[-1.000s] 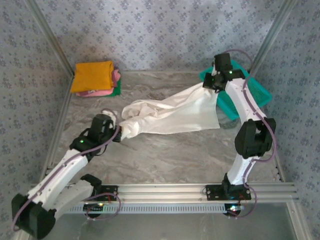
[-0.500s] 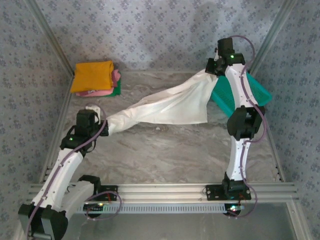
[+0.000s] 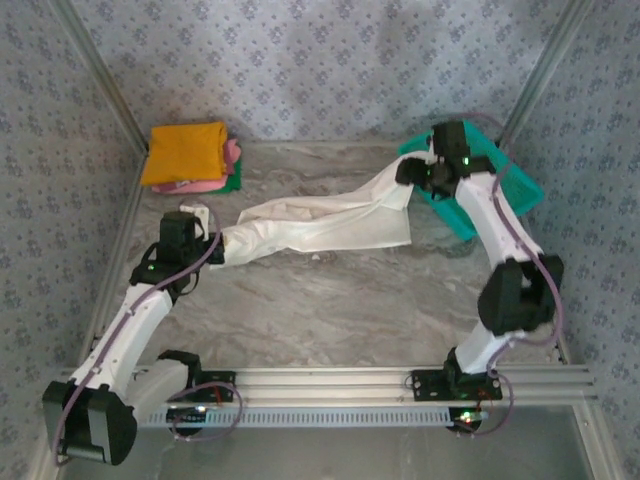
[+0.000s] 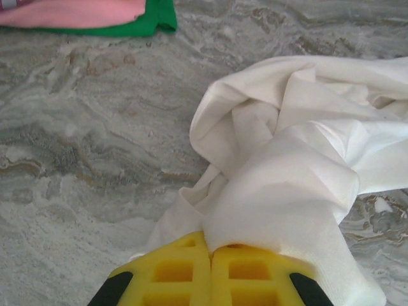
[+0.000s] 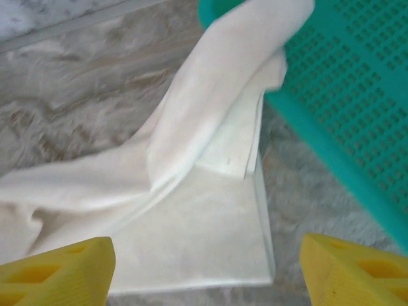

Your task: Fold and stack the t-shirts

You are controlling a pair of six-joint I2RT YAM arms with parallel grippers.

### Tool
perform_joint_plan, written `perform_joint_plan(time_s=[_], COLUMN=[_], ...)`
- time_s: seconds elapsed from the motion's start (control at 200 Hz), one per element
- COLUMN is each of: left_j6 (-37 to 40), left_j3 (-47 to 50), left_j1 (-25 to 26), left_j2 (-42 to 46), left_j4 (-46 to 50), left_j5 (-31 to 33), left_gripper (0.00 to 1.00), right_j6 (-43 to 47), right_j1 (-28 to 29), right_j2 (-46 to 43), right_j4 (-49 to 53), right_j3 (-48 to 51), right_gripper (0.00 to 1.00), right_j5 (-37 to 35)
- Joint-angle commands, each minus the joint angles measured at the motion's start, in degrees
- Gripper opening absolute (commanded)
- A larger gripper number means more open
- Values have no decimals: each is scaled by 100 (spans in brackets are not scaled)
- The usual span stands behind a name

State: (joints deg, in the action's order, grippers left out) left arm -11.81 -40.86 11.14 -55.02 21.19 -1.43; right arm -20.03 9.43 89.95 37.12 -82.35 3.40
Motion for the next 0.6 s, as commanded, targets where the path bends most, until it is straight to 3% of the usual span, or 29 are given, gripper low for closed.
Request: perform_joint_plan(time_s=[0.0, 0.195, 0.6], left_j6=[89, 15, -251], left_j3=[34, 132, 489], left_j1=[16, 11, 11], left_j2=[-85, -279, -185], left_j4=[-211, -471, -846], left_j5=[64, 146, 149], left_gripper=[0, 0, 0], right_j6=[-360, -510, -277], right_j1=[298, 120, -224], right_j2=[-502, -49, 1577], right_j4=[-737, -879, -1614], right_j3=[1179, 2284, 1855], right_gripper=[74, 73, 72], right_j5=[-26, 465, 304])
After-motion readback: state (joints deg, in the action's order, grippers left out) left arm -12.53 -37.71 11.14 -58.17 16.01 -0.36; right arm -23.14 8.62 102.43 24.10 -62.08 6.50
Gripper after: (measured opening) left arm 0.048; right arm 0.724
